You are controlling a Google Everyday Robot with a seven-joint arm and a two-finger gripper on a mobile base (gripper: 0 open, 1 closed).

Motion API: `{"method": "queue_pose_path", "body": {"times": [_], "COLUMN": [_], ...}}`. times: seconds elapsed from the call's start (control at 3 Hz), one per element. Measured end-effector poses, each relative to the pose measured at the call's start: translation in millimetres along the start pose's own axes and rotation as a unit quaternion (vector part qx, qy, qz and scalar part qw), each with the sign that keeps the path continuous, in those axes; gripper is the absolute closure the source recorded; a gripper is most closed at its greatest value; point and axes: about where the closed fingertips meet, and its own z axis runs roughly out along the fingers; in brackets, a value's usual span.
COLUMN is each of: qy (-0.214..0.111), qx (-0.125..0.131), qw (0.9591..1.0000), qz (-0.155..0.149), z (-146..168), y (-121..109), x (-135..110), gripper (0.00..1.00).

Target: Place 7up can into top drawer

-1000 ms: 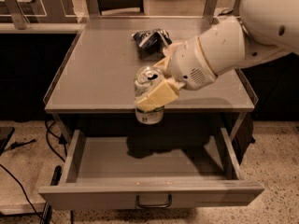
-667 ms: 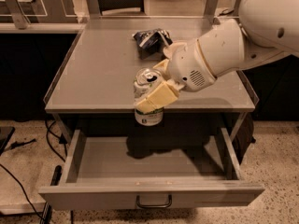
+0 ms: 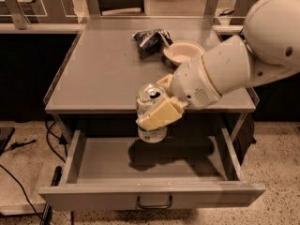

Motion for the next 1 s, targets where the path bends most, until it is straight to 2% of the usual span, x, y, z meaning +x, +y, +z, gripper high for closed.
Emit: {"method": "queue_pose_path", "body": {"times": [0.33, 0.67, 1.0], "qy": [-0.005, -0.015, -0.012], "qx": [0.017, 0.048, 0.053], "qw": [0.9998, 0.9985, 0.9978], "qz": [0.008, -0.022, -0.037], "z": [18.0, 34.1, 33.5], "y": [33.9, 35.1, 34.5], "x": [39.2, 65.6, 65.1], "gripper": [1.0, 1.0, 1.0]}}
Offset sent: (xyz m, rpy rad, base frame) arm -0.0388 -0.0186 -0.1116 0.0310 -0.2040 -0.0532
